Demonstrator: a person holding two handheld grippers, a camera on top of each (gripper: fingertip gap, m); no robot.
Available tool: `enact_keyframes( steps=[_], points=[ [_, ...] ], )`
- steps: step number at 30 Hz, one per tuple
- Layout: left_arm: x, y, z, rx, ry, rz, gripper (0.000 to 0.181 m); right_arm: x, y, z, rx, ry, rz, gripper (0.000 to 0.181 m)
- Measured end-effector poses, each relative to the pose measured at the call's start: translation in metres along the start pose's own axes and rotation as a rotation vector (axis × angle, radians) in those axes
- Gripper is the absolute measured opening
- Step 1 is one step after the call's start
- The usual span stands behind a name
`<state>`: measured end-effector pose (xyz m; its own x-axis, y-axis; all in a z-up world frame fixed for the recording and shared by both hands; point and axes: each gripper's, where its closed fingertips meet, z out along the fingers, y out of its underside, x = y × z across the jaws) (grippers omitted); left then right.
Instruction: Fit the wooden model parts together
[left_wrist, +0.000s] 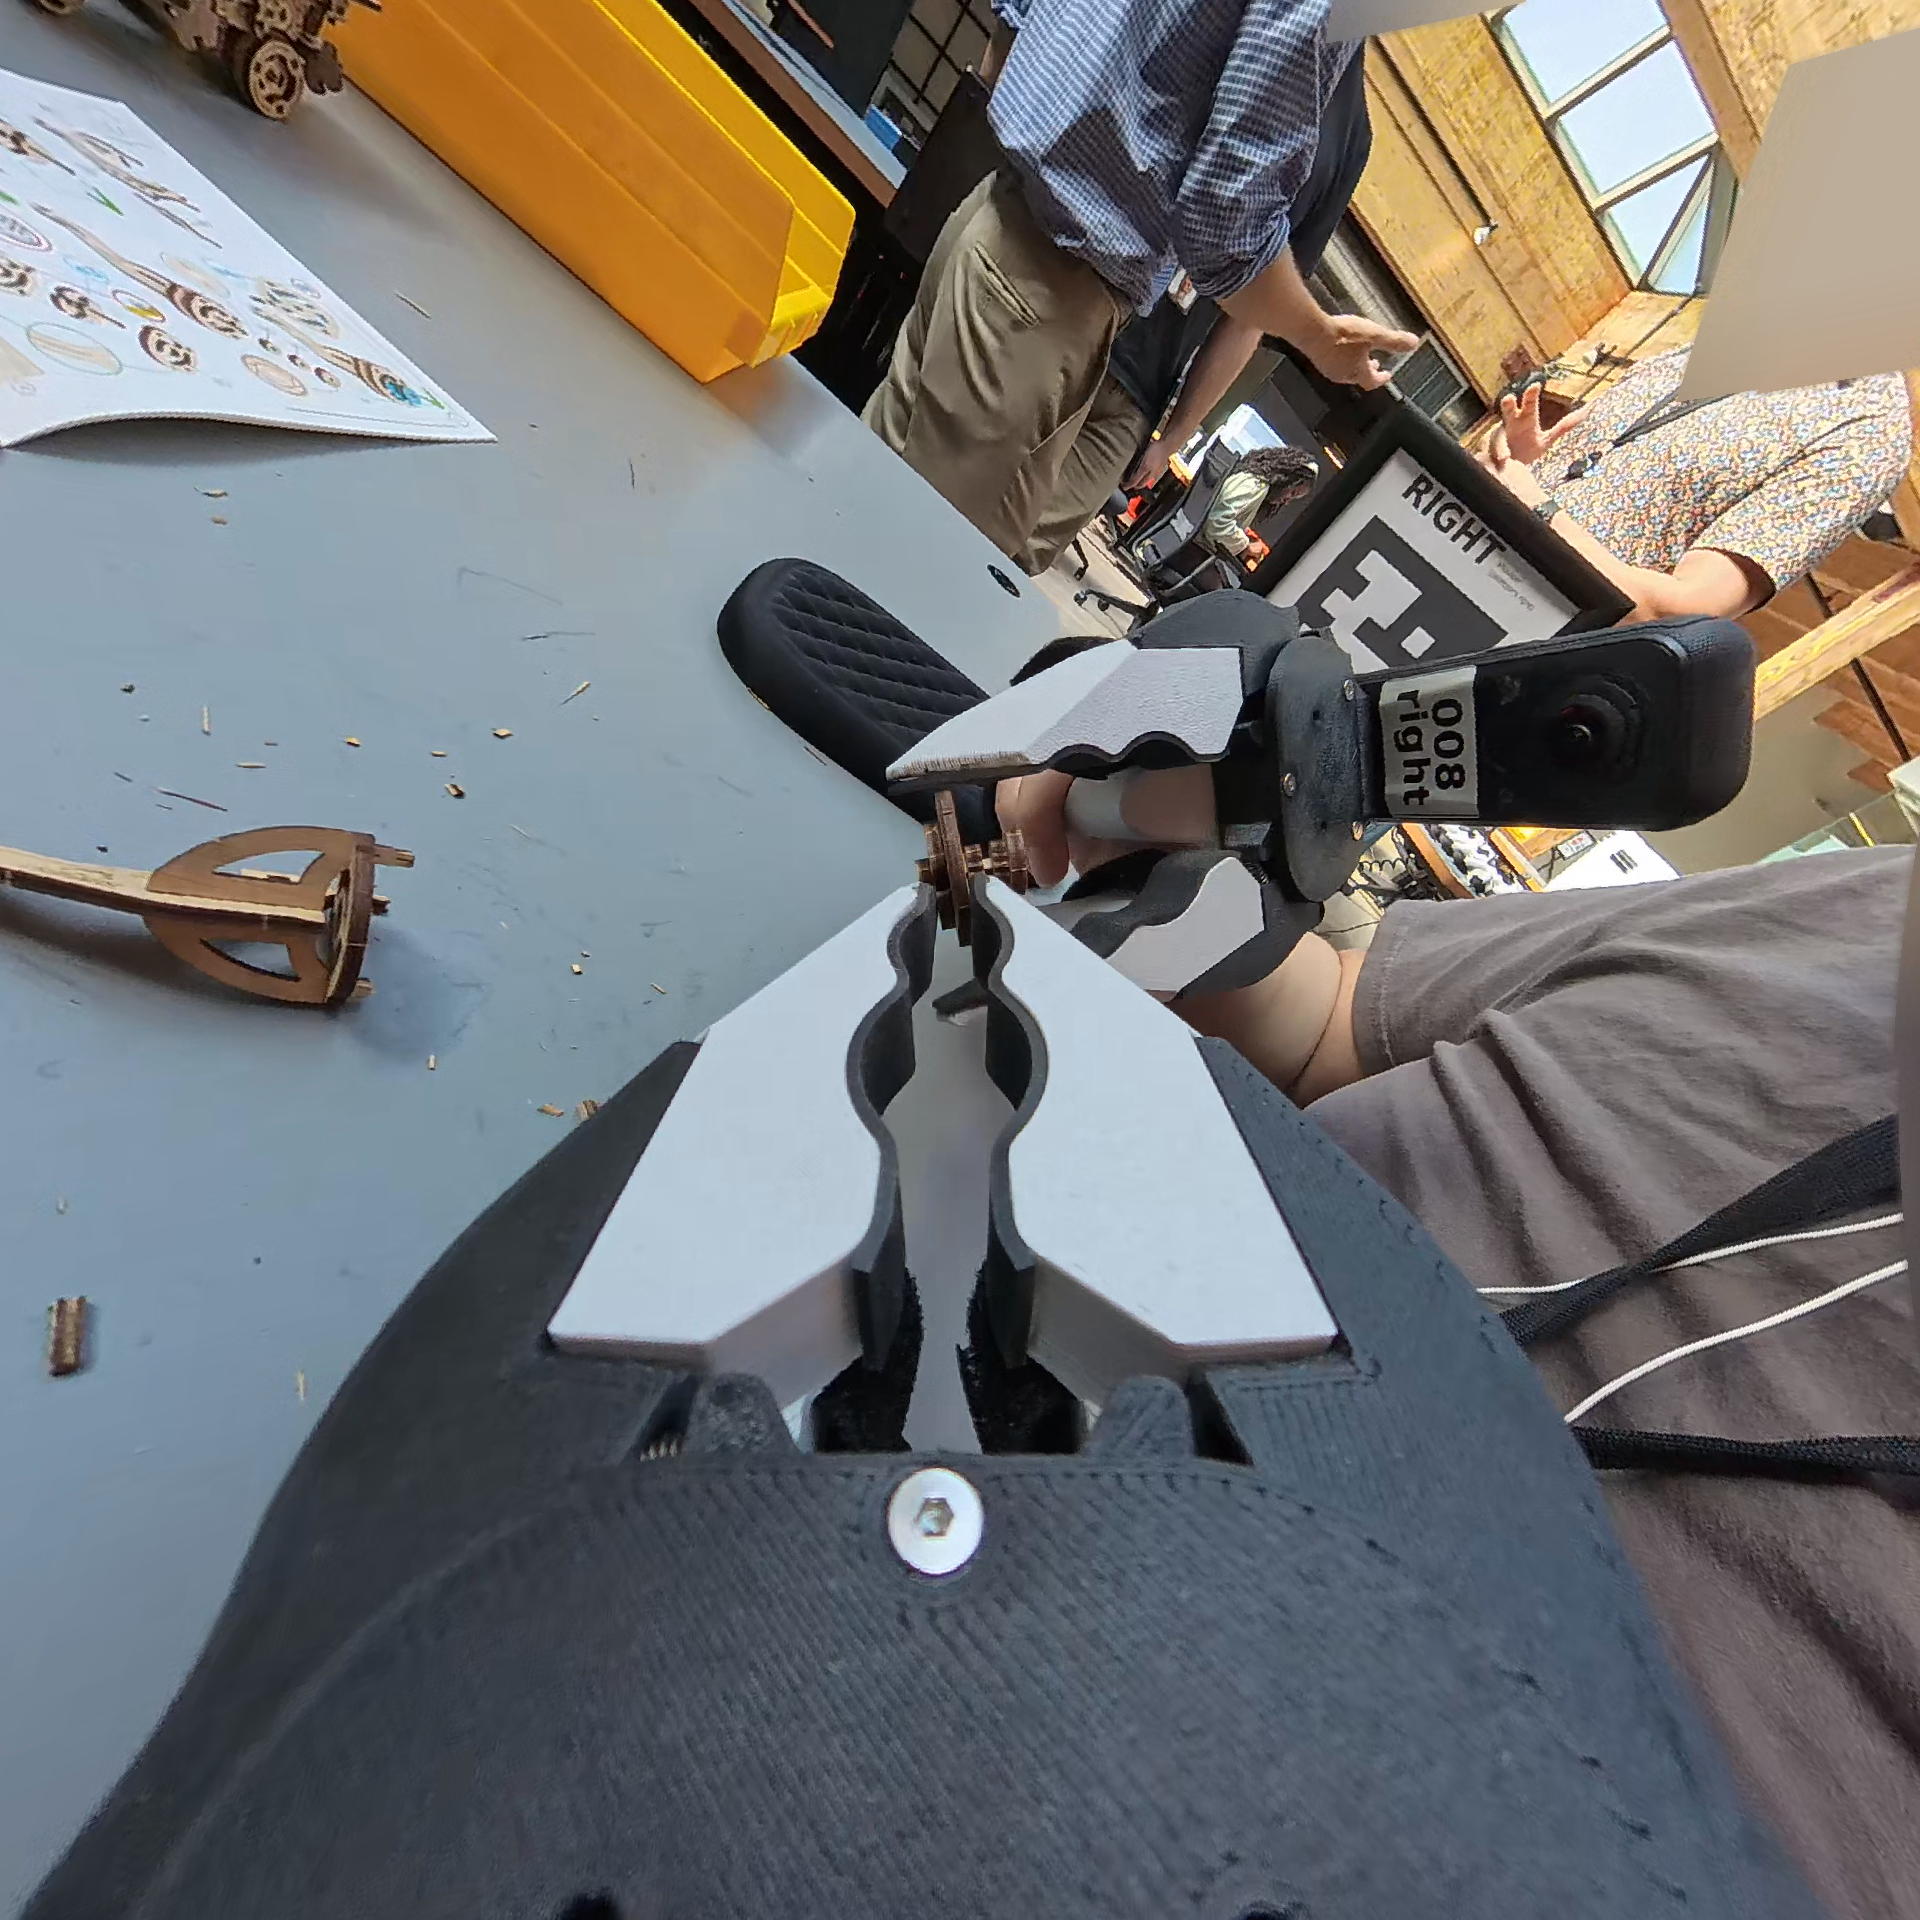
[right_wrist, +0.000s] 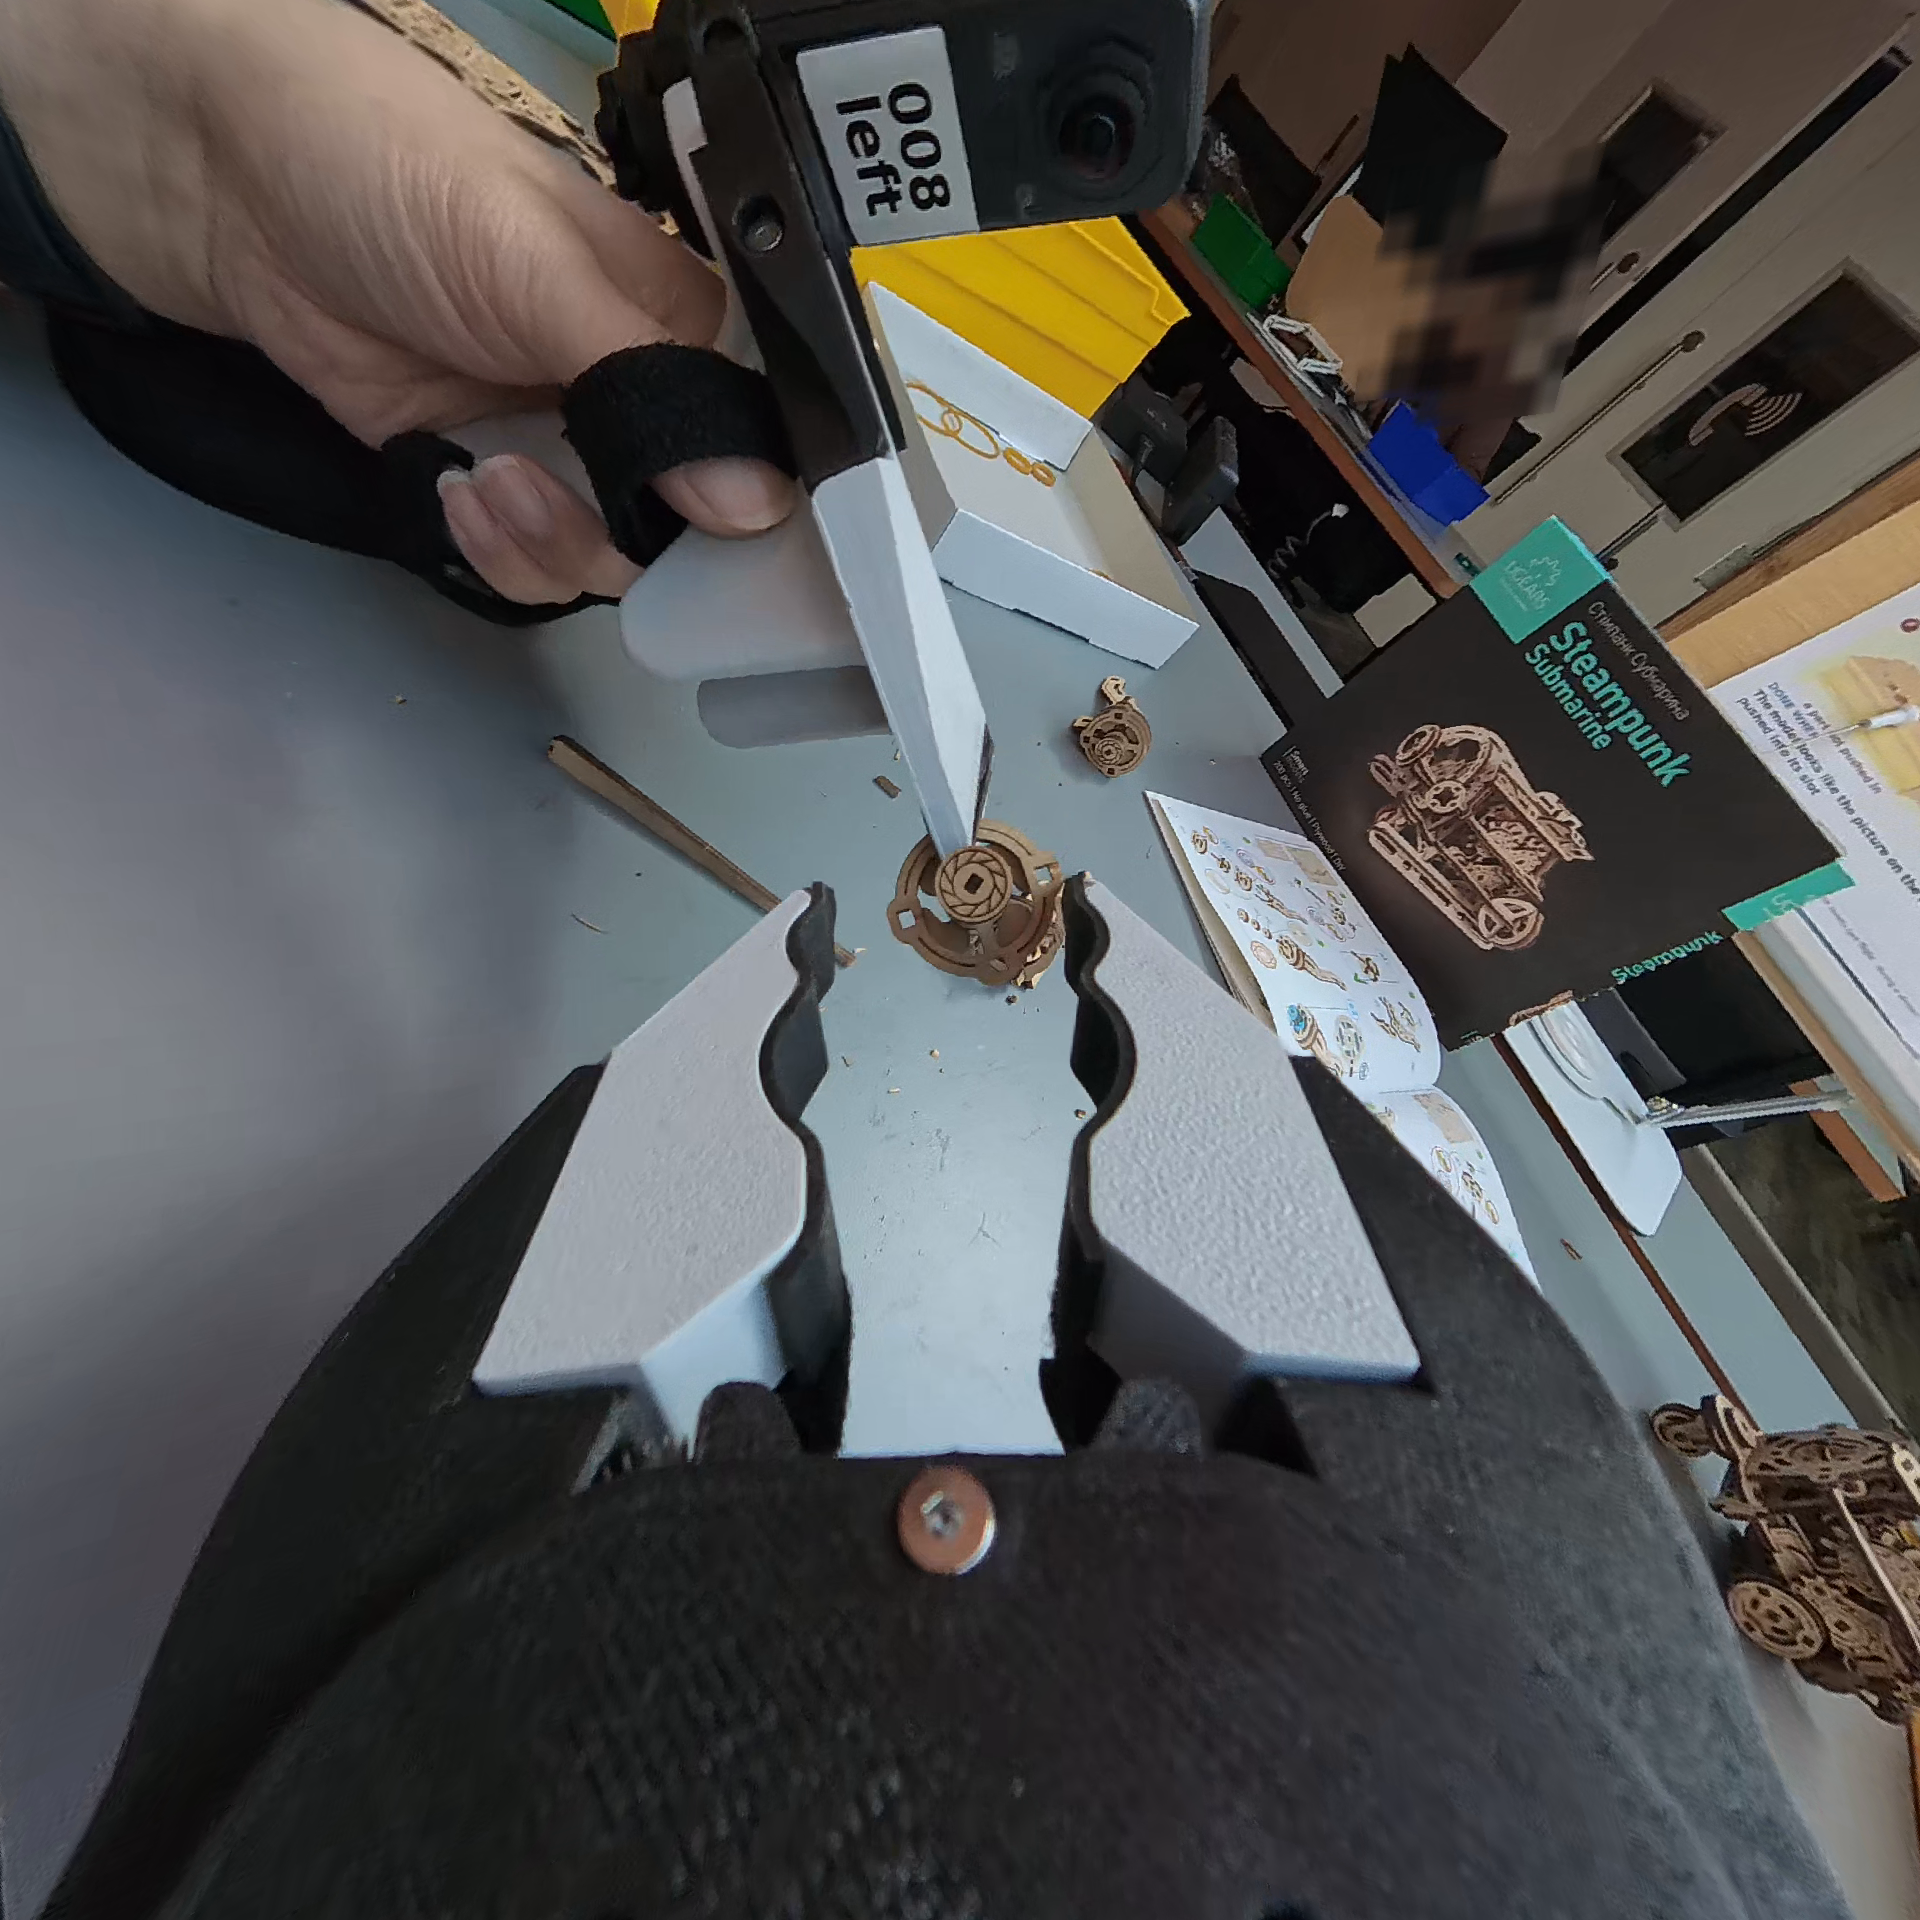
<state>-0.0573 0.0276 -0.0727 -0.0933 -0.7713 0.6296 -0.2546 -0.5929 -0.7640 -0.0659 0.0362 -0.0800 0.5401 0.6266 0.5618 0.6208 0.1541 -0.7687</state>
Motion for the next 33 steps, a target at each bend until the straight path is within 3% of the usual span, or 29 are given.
enact_keyframes(
  steps=[8, 11, 17, 19, 21, 24, 28, 33],
  points=[
    [-0.007, 0.011, 0.003, -0.071, -0.021, -0.075, 0.003, -0.003, 0.008, -0.001, -0.058, -0.023, -0.211, 0.040],
    [-0.006, 0.013, 0.004, -0.081, -0.012, -0.085, 0.003, -0.006, 0.009, 0.000, -0.061, -0.048, -0.224, 0.032],
    [-0.005, 0.015, 0.004, -0.093, 0.004, -0.069, 0.004, -0.009, 0.010, 0.000, -0.053, -0.078, -0.170, 0.031],
    [-0.003, 0.010, -0.002, -0.097, 0.009, -0.021, 0.019, -0.004, 0.010, -0.001, -0.050, -0.055, -0.154, 0.031],
    [-0.005, -0.001, -0.016, -0.121, -0.024, 0.126, 0.026, -0.001, 0.014, -0.003, -0.061, -0.042, -0.139, 0.031],
    [-0.042, -0.025, -0.043, -0.215, -0.253, 0.564, 0.041, 0.002, 0.022, -0.004, -0.065, -0.040, -0.093, 0.031],
    [-0.096, -0.033, -0.060, -0.487, -0.433, 1.031, 0.049, 0.005, 0.026, -0.004, -0.062, -0.030, -0.058, 0.031],
    [-0.117, -0.020, -0.044, -0.704, -0.364, 1.305, 0.029, 0.009, 0.032, -0.004, -0.073, -0.018, -0.033, 0.031]
  ],
)
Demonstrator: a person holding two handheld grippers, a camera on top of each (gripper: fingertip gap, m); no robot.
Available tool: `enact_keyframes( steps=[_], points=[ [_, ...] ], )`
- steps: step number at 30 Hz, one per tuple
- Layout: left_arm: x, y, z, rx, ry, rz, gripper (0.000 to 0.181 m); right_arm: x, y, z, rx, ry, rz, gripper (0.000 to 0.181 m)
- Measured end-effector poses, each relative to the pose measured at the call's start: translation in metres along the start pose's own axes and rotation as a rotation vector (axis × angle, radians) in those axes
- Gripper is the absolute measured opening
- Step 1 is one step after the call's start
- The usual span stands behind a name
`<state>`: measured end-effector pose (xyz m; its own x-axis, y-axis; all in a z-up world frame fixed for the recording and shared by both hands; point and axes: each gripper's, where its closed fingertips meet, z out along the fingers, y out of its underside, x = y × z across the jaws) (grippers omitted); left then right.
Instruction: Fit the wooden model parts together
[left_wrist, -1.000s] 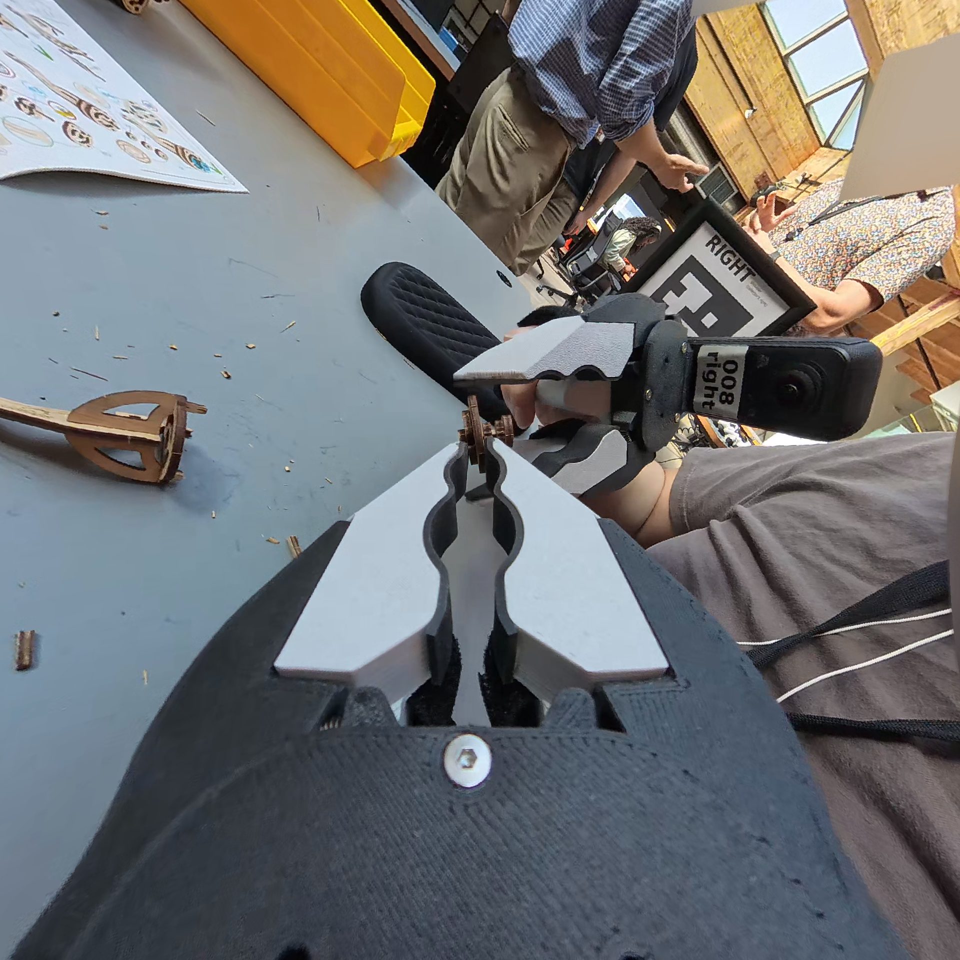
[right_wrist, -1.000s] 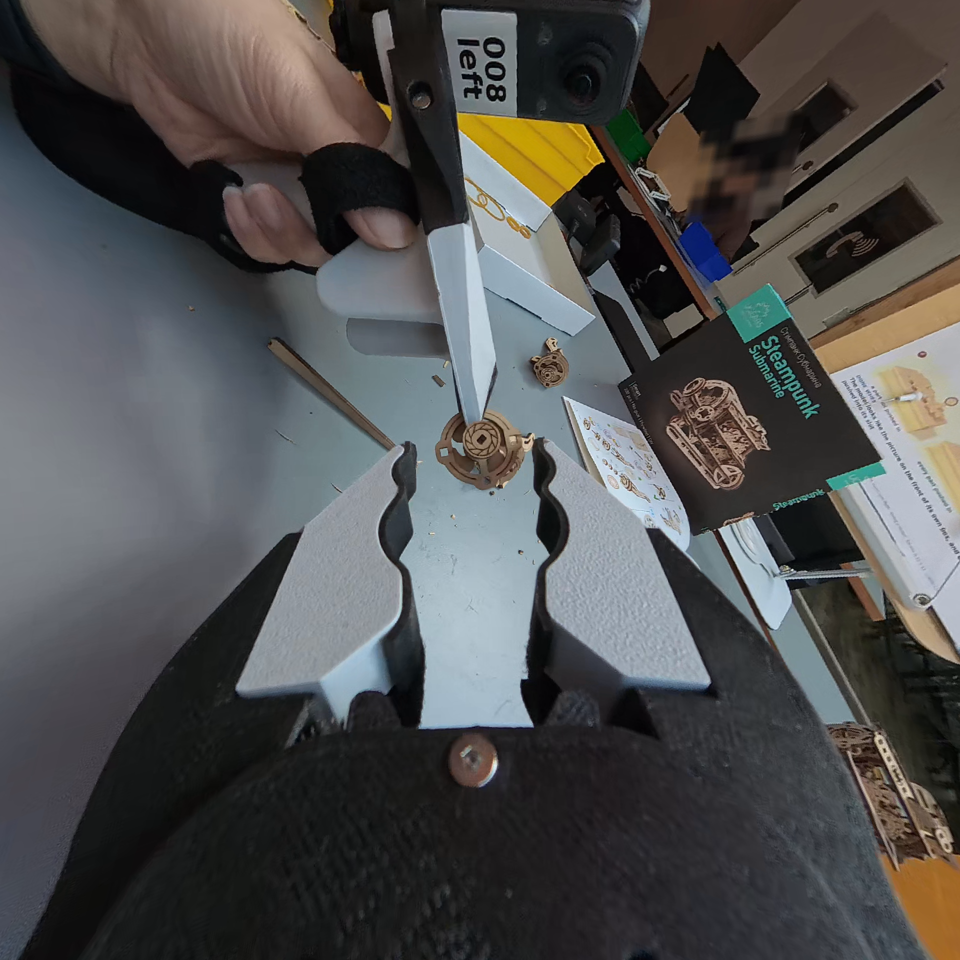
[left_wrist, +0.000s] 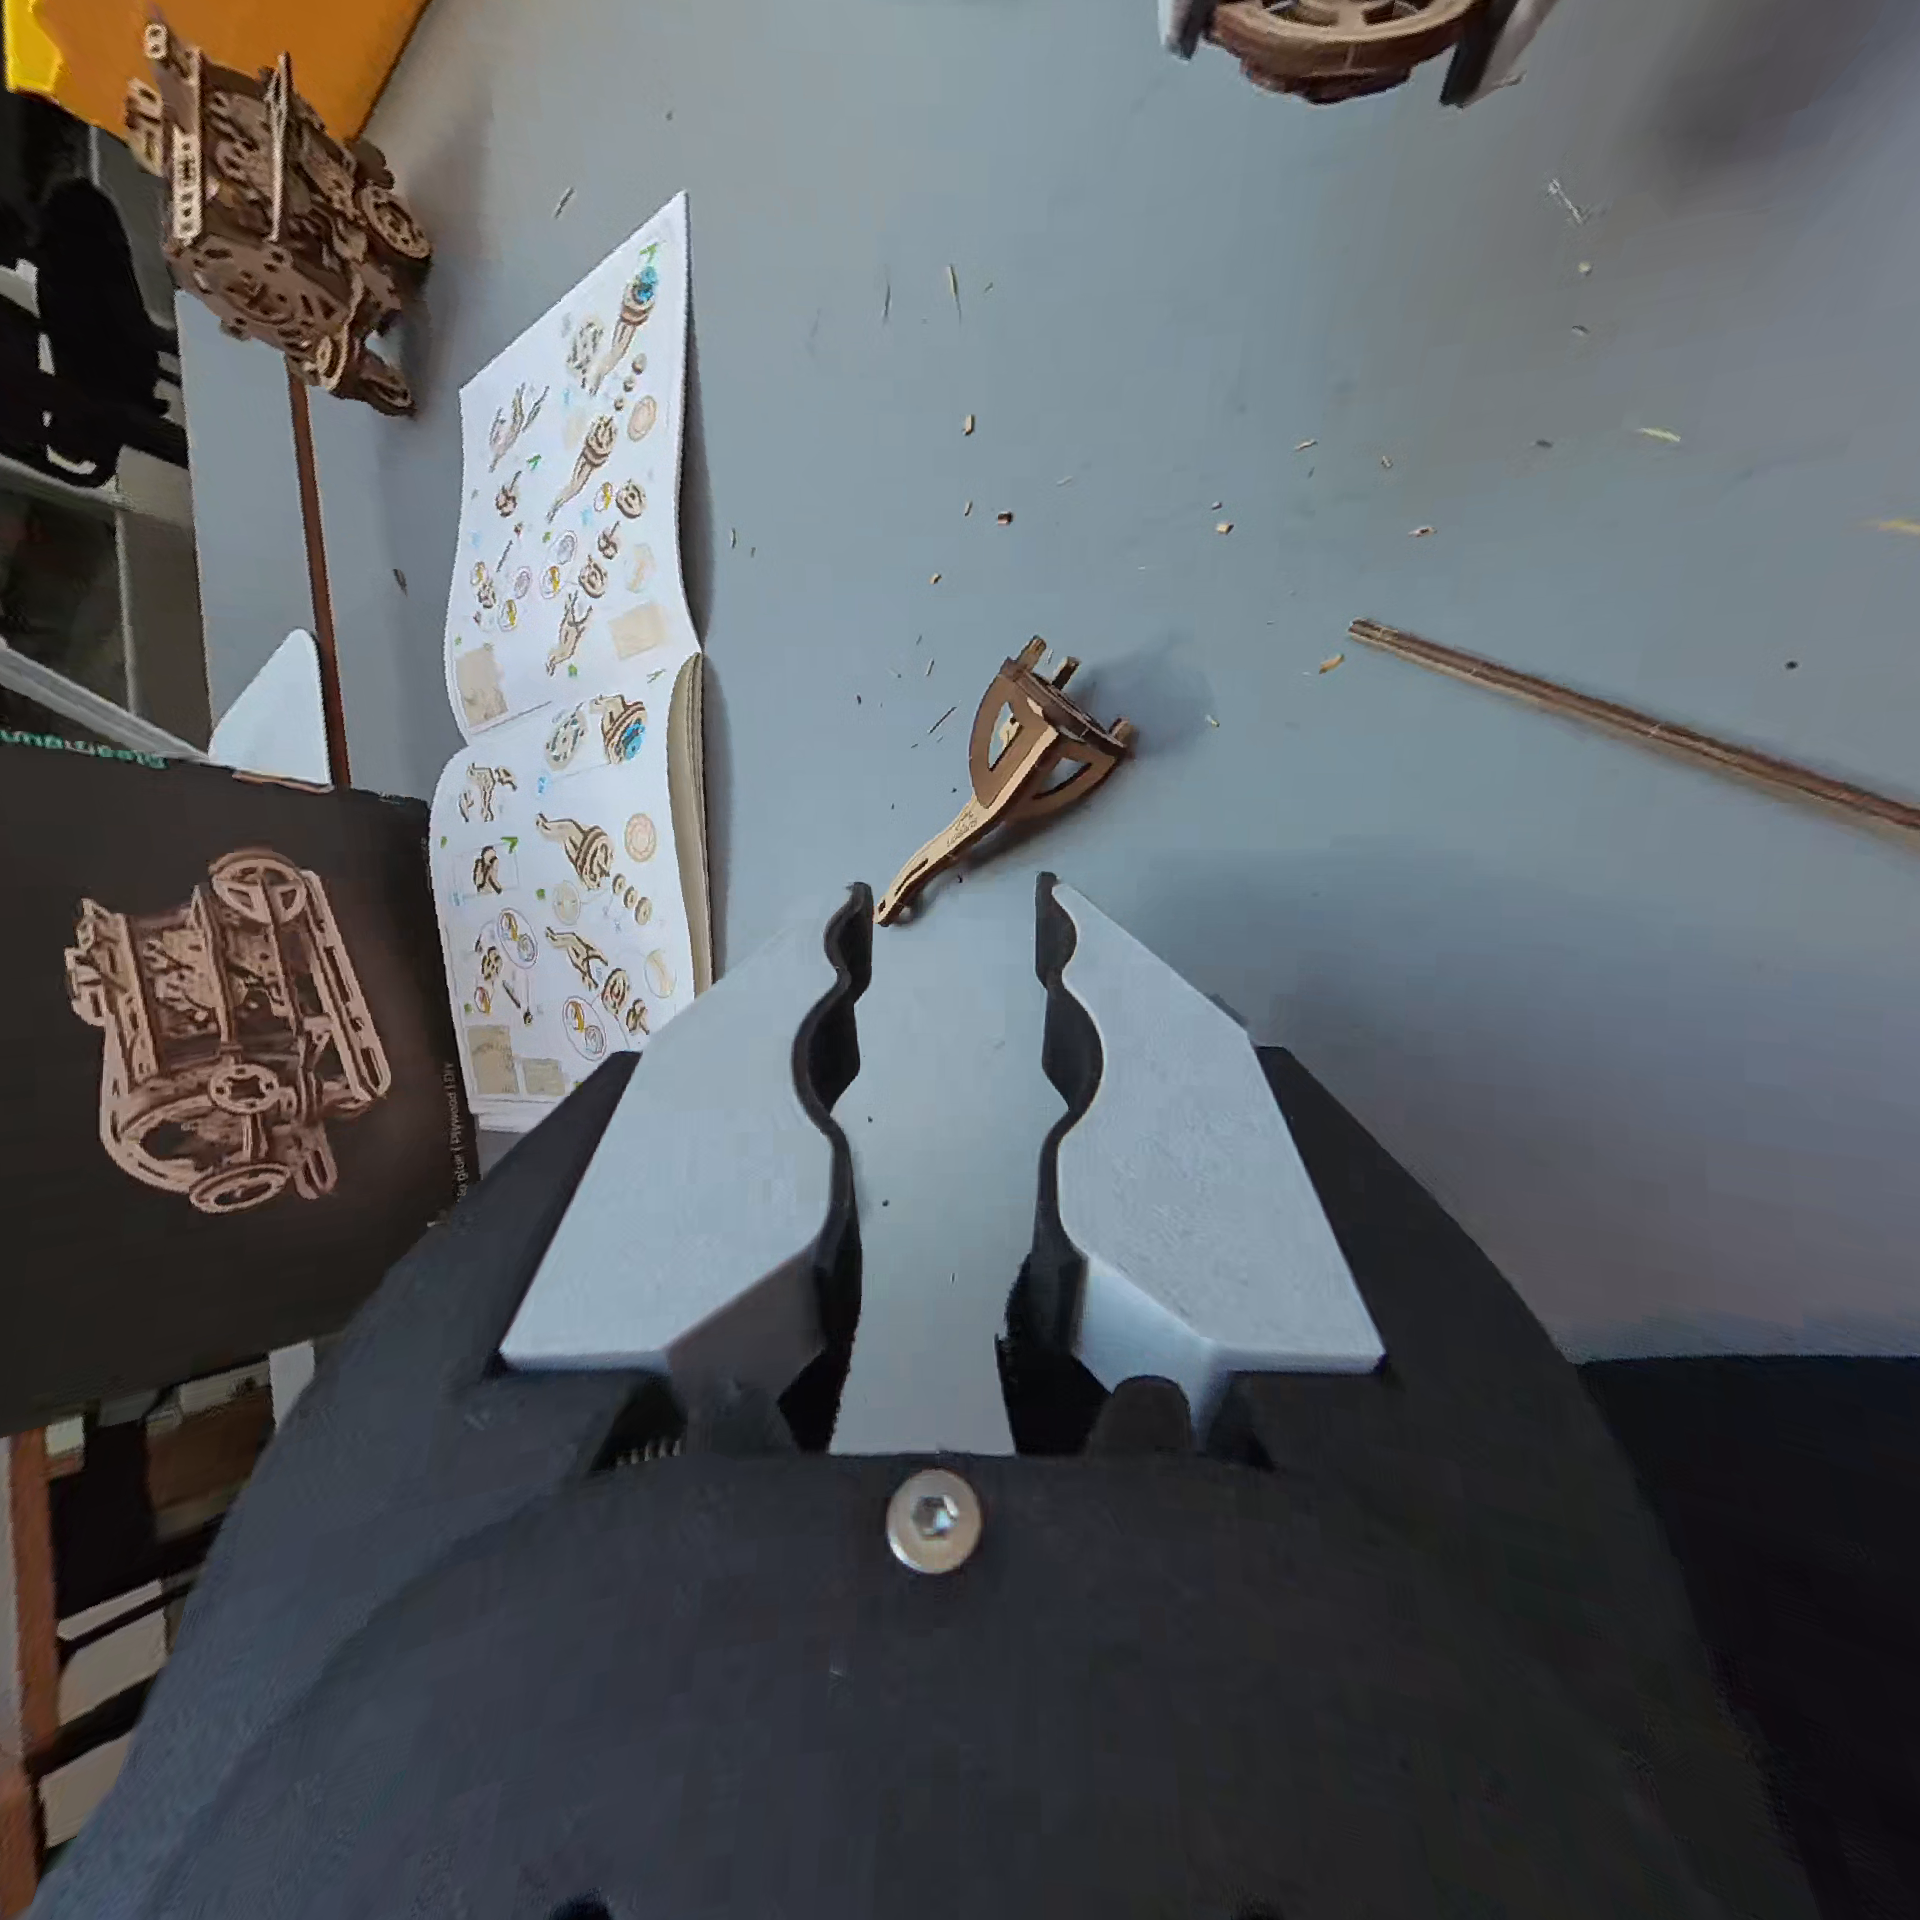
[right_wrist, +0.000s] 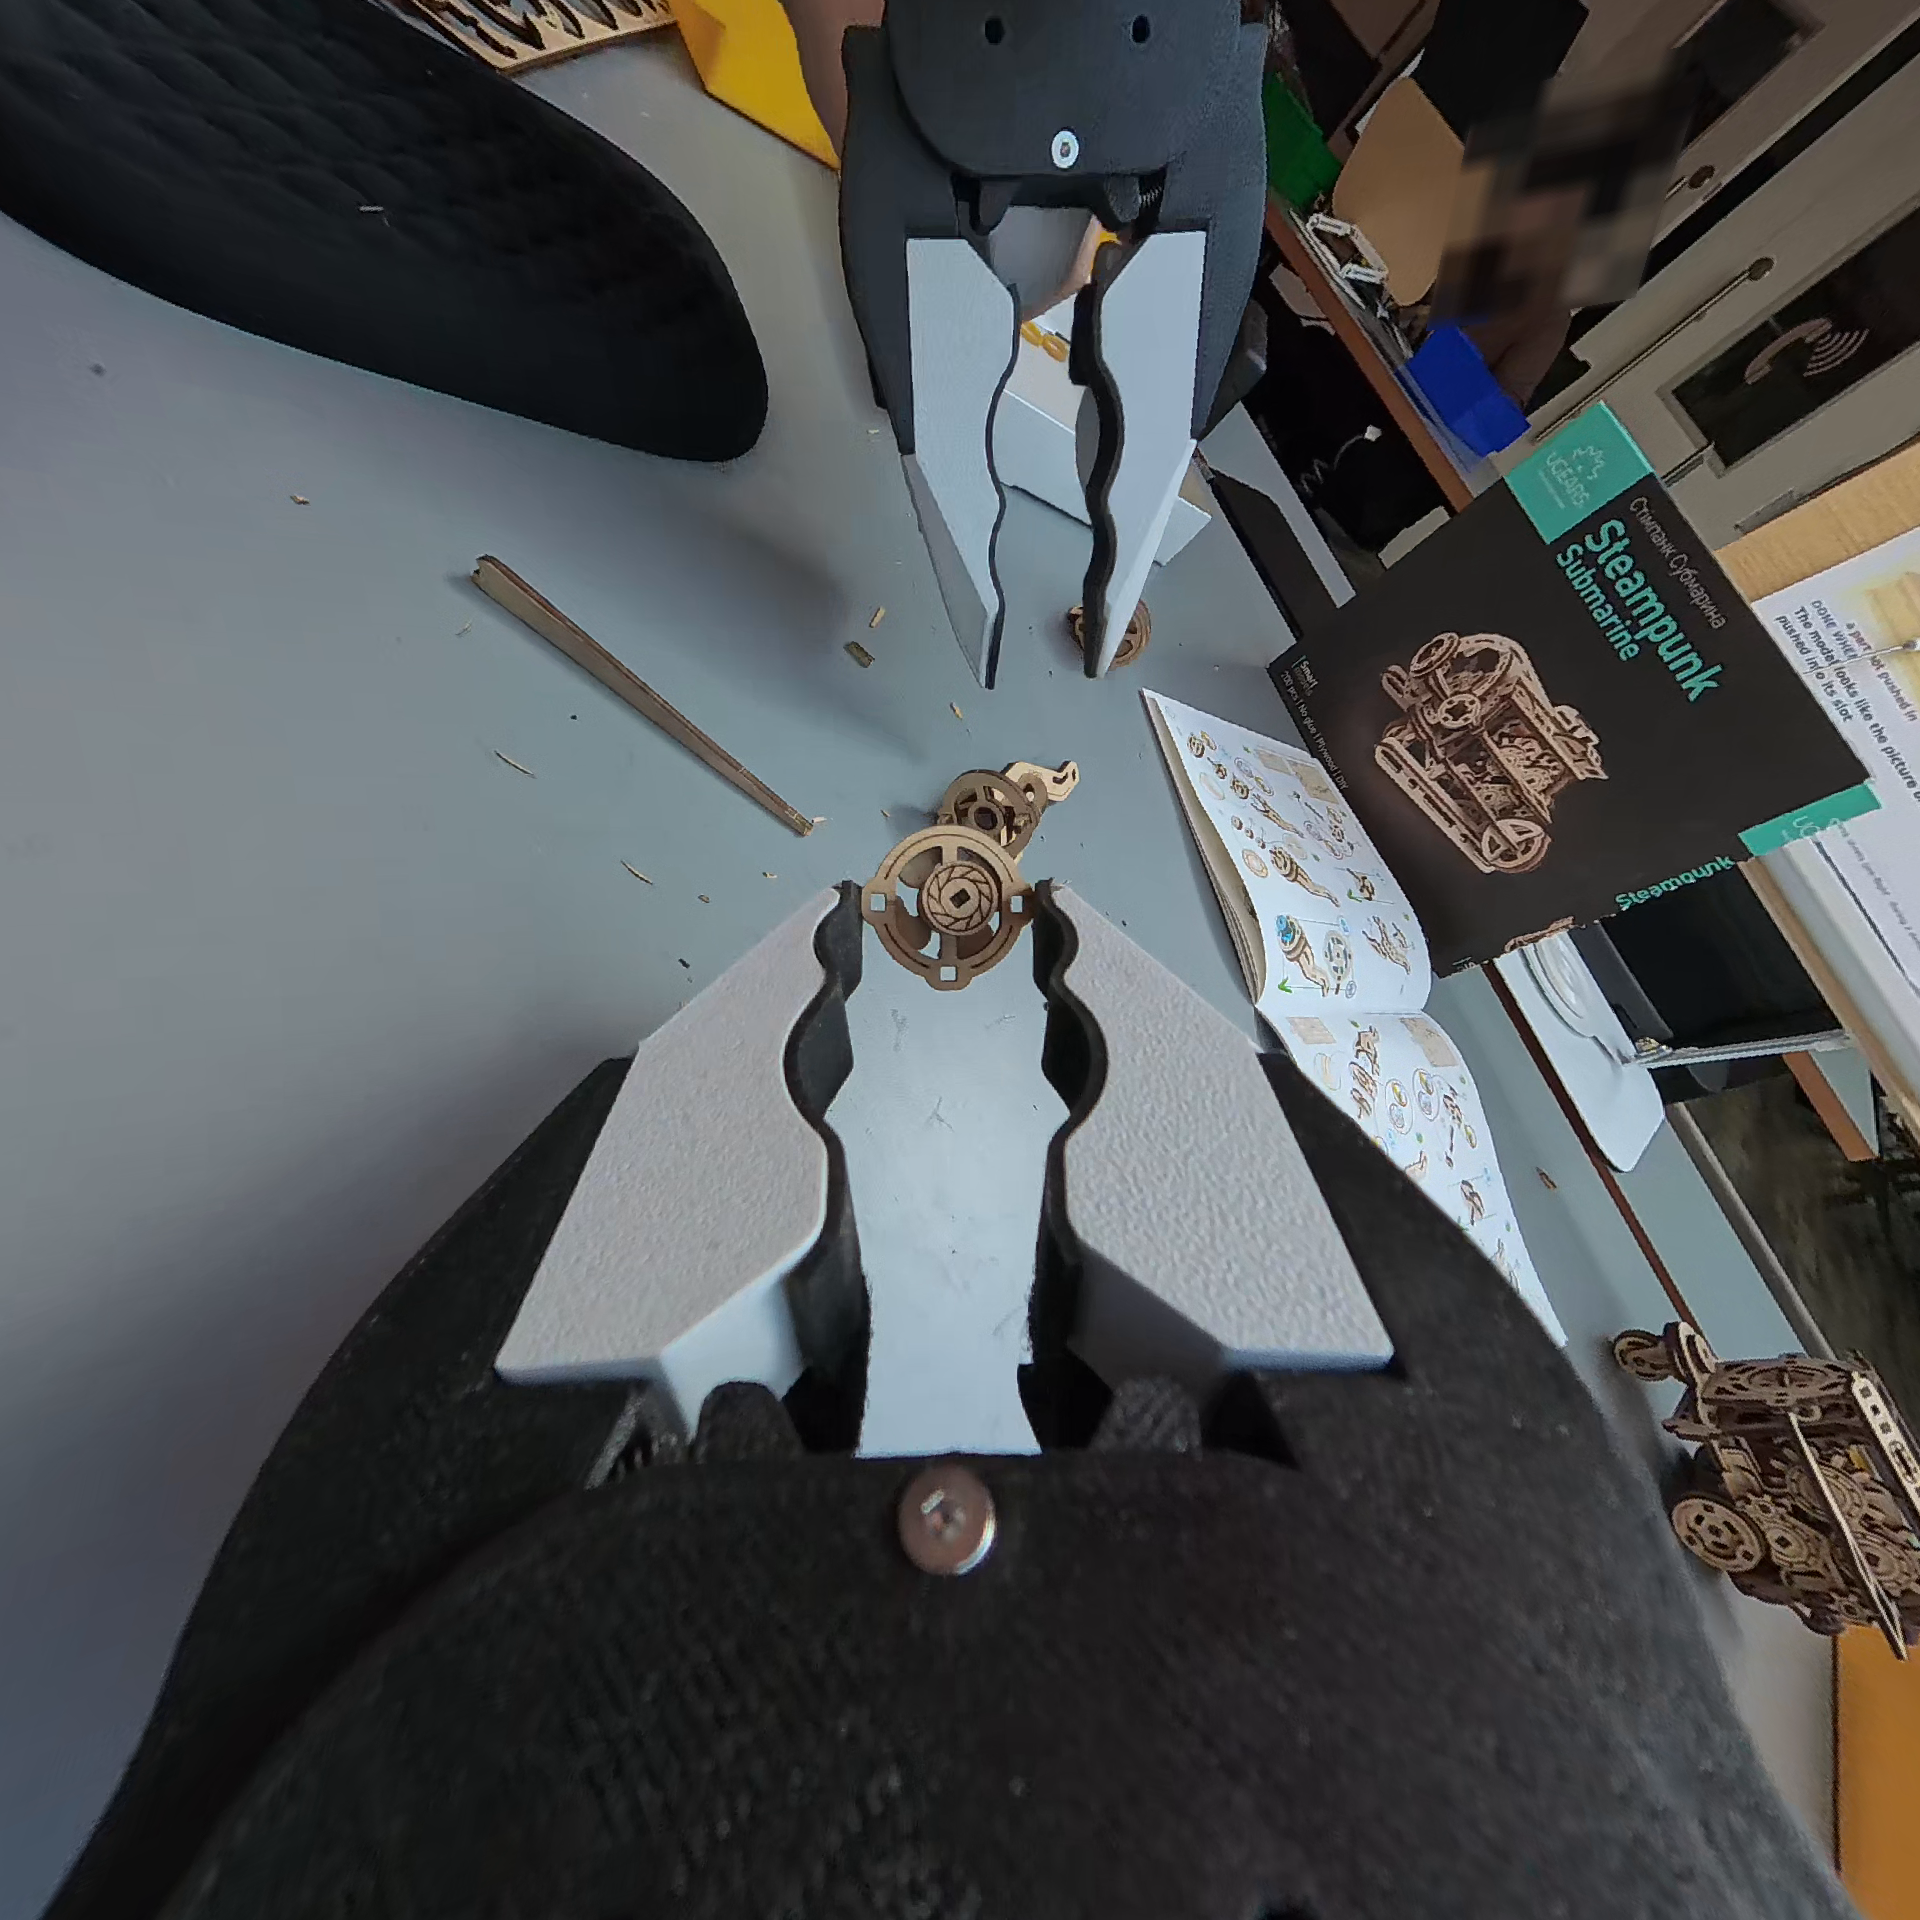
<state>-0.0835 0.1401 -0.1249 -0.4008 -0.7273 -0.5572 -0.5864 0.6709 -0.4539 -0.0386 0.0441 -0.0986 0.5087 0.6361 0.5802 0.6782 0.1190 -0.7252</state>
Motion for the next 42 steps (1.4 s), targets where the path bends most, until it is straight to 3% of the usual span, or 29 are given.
enact_keyframes(
  steps=[5, 13, 24, 28, 33, 42],
  points=[
    [0.009, 0.001, 0.016, -0.043, 0.061, 0.188, 0.008, 0.004, 0.006, -0.001, -0.012, 0.000, 0.016, 0.031],
    [0.012, -0.009, 0.024, -0.019, 0.016, 0.339, 0.009, 0.009, 0.006, -0.002, -0.010, 0.006, 0.017, 0.031],
    [0.007, -0.010, 0.029, -0.011, -0.069, 0.359, 0.000, 0.009, 0.004, 0.000, -0.014, 0.001, 0.013, 0.031],
    [0.003, -0.024, 0.019, 0.080, -0.099, 0.160, 0.000, 0.015, 0.003, 0.000, 0.004, 0.006, 0.039, 0.031],
    [0.013, -0.060, -0.001, 0.263, -0.111, -0.081, 0.000, 0.031, -0.017, -0.004, 0.120, -0.027, 0.159, 0.031],
    [0.023, -0.108, -0.038, 0.535, -0.045, -0.376, 0.000, 0.031, -0.054, -0.017, 0.281, -0.226, 0.290, 0.031]
  ],
)
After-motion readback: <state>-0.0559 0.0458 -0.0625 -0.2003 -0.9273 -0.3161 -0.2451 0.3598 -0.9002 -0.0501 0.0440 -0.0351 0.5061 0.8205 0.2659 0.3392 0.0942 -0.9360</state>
